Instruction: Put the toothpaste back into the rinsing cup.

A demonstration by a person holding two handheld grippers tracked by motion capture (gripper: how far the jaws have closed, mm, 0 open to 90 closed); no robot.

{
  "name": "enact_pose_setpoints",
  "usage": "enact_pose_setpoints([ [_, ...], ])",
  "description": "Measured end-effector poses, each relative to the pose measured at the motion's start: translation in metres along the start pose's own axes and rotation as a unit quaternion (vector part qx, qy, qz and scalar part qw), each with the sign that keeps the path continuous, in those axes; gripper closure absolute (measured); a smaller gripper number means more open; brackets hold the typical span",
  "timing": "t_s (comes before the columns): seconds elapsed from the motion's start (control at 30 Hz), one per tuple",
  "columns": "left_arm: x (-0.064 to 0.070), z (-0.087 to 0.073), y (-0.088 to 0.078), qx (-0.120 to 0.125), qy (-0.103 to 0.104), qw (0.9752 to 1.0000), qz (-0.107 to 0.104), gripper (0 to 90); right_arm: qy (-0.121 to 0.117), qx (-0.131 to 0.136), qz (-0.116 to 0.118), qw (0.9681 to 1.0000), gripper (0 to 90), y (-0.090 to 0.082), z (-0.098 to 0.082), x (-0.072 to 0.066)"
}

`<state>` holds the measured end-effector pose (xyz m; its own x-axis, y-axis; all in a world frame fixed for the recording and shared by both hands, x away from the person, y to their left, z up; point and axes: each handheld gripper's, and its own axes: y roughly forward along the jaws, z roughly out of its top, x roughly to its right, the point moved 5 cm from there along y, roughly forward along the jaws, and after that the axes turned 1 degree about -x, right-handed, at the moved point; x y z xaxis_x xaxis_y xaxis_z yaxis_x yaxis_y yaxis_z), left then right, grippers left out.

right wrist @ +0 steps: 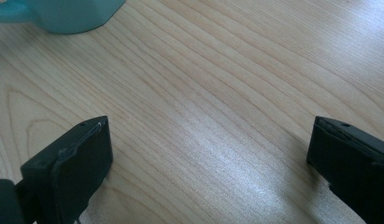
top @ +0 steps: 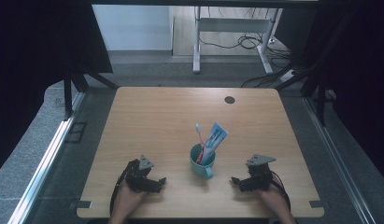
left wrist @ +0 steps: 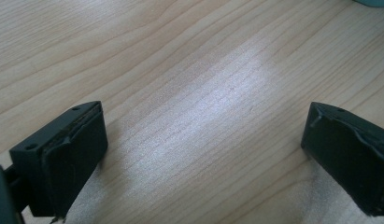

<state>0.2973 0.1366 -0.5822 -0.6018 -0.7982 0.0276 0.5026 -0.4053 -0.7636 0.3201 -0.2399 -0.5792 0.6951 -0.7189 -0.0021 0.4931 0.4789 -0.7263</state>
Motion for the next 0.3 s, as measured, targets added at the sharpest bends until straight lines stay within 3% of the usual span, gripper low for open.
enact_pose_setpoints([
  [0.3, -0.0001, -0.0005, 0.0005, 0.003, -0.001, 1.0000, 0.001, 0.0, 0.000, 0.000, 0.000, 1.0000, 0.0, 0.0000, -0.0001, 0.0000],
])
